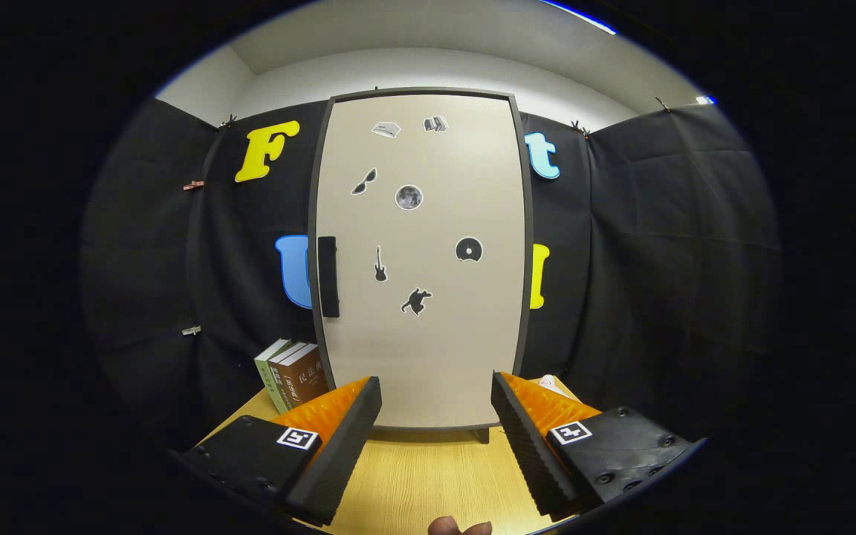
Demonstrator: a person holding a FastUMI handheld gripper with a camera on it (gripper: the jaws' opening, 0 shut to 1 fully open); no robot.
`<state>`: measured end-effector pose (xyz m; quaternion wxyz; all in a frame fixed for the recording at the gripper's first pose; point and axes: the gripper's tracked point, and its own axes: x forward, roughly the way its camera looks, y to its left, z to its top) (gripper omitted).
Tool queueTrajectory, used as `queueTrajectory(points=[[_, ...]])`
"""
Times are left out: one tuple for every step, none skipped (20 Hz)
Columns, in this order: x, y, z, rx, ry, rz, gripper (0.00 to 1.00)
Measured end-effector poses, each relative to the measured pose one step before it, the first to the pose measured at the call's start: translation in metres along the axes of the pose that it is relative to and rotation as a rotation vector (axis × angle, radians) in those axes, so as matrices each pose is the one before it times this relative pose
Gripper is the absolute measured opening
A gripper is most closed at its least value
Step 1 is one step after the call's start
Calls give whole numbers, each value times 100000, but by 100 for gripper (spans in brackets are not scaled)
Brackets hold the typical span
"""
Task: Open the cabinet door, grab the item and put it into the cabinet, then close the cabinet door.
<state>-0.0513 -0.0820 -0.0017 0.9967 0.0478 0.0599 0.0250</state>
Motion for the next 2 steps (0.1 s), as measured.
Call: queueTrajectory(points=[[-264, 256, -381, -100, -26, -16, 97], [-19, -68, 2, -77, 5, -117, 97]])
